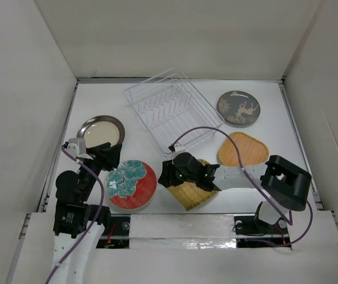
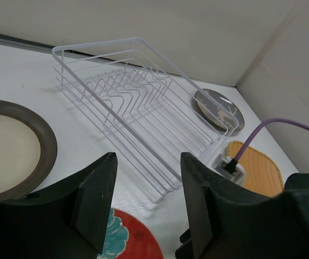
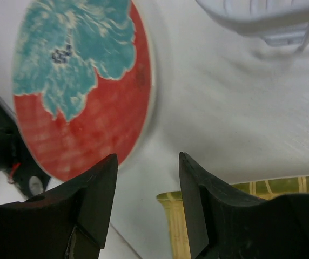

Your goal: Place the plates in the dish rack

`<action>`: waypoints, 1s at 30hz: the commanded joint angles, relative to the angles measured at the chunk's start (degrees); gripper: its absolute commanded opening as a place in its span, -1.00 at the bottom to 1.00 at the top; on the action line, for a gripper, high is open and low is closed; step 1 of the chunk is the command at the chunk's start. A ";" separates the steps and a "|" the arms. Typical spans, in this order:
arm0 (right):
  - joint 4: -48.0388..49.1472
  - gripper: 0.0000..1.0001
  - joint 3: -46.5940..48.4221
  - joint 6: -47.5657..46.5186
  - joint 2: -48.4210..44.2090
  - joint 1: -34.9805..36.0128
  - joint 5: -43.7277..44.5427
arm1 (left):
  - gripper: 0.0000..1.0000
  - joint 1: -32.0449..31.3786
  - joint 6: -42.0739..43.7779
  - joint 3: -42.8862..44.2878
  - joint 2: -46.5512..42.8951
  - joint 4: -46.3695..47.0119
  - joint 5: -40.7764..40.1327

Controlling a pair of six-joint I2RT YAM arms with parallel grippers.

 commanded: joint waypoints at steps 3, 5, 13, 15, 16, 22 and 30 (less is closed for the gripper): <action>5.92 0.11 2.68 1.80 6.49 0.27 -0.61 | -0.04 -0.43 0.16 -0.04 -0.61 2.78 0.76; 5.74 0.11 4.09 1.36 8.43 0.27 -0.25 | -0.04 -0.43 0.16 0.05 -0.70 2.78 0.84; 9.87 0.08 6.46 3.73 16.43 0.89 -3.59 | -0.04 -0.43 0.25 0.13 -0.35 2.78 0.84; 10.84 0.06 6.72 4.87 17.40 1.42 -3.68 | -0.04 -0.43 0.25 0.05 -0.35 2.69 0.84; 11.71 0.05 6.64 5.40 18.36 2.03 -3.59 | -0.03 -0.43 0.33 0.22 -0.35 2.78 1.02; 19.61 -0.45 4.37 9.44 22.50 2.56 -7.90 | -0.03 -0.43 0.60 0.48 0.44 2.78 1.63; 26.65 -1.00 -1.88 9.10 14.43 3.70 -7.63 | -0.05 -0.43 0.60 0.66 0.18 2.60 0.67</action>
